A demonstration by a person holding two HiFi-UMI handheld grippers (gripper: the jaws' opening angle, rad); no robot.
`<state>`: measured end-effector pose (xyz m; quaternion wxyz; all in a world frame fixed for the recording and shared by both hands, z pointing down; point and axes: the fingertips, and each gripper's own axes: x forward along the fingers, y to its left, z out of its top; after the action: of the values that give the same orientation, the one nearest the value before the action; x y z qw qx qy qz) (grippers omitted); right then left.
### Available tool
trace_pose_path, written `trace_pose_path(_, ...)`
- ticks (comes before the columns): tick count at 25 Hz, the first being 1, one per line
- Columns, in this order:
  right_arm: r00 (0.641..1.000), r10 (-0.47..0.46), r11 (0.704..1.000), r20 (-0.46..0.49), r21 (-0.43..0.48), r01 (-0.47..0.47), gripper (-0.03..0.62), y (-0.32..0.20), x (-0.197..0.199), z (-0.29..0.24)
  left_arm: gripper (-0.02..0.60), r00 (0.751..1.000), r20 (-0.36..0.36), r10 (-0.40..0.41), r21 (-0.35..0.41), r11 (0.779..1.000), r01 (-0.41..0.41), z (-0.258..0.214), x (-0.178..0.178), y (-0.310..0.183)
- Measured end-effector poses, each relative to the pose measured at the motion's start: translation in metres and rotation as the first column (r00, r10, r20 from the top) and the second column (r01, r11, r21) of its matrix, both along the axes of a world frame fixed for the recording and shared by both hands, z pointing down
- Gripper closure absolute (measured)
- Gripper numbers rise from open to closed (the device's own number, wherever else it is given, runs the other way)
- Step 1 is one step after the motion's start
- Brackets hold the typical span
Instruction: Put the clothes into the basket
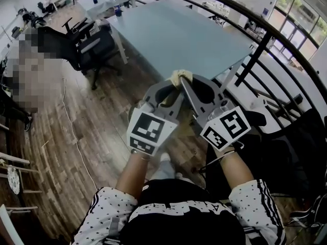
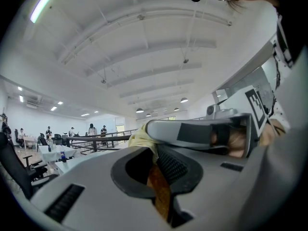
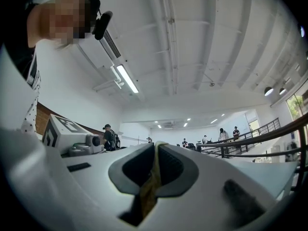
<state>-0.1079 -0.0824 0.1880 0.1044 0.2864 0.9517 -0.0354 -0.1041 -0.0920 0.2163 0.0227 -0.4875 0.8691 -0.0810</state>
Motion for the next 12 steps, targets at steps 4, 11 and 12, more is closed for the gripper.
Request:
trace_pose_path(4, 1.0, -0.031, 1.0, 0.003, -0.007, 0.031, 0.56, 0.014, 0.008, 0.001, 0.545, 1.0, 0.004, -0.031, -0.005, 0.999, 0.031, 0.001, 0.007, 0.014)
trace_pose_path(11, 0.998, -0.058, 0.998, -0.007, -0.003, 0.058, 0.56, 0.033, 0.004, 0.003, 0.545, 0.998, -0.002, -0.057, 0.0, 0.998, 0.057, 0.003, 0.004, 0.033)
trace_pose_path(12, 0.998, -0.057, 0.998, -0.007, 0.0, 0.057, 0.559, 0.035, 0.001, 0.003, 0.545, 0.998, -0.004, -0.056, 0.002, 0.998, 0.056, 0.003, 0.001, 0.035)
